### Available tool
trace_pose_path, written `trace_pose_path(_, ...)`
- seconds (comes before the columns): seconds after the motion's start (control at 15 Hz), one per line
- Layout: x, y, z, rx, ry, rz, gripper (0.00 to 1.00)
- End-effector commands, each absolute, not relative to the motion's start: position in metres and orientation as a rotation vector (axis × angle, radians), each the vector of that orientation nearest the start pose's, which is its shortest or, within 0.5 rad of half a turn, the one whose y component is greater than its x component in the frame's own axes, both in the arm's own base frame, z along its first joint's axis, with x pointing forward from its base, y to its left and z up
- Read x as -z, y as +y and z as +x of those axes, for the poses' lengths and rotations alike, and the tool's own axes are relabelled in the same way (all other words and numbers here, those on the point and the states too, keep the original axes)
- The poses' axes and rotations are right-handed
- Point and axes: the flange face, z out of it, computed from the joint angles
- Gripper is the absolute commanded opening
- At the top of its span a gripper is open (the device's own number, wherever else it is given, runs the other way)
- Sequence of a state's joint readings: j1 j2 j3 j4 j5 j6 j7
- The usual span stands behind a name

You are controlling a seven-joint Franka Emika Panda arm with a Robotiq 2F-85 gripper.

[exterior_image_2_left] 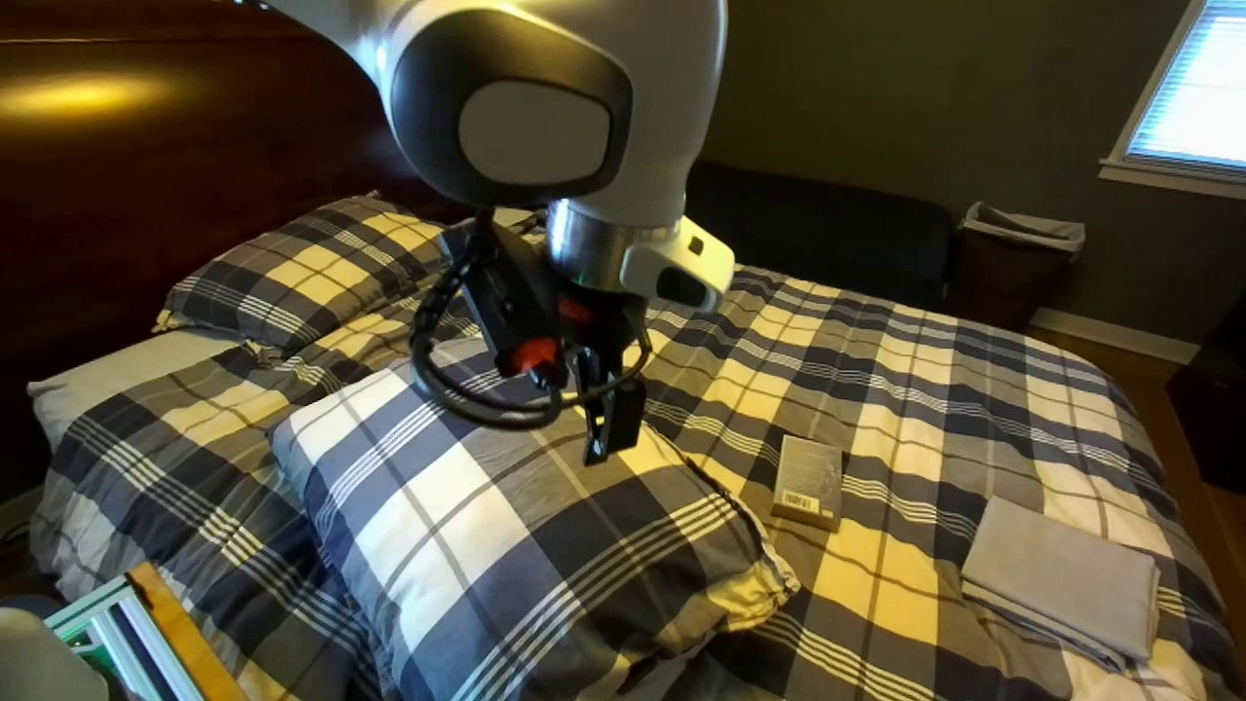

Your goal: Take the remote control from under the pillow

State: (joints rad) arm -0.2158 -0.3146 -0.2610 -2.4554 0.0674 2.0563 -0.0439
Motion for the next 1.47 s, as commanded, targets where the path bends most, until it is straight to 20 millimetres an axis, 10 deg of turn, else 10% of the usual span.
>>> trace_pose_path(0.0, -0.369, -0.221, 0.362, -0.026, 0.958, -2.858, 1.0)
trace_pose_path(0.53, -0.3, -0.276, 0.323, -0.109, 1.567, -2.624, 1.0)
trace_pose_path(1.0, -0.301, -0.274, 0.322, -0.117, 1.538, -2.621, 1.0)
trace_pose_path(1.4, -0.282, -0.327, 0.309, -0.218, 1.833, -2.336, 1.0)
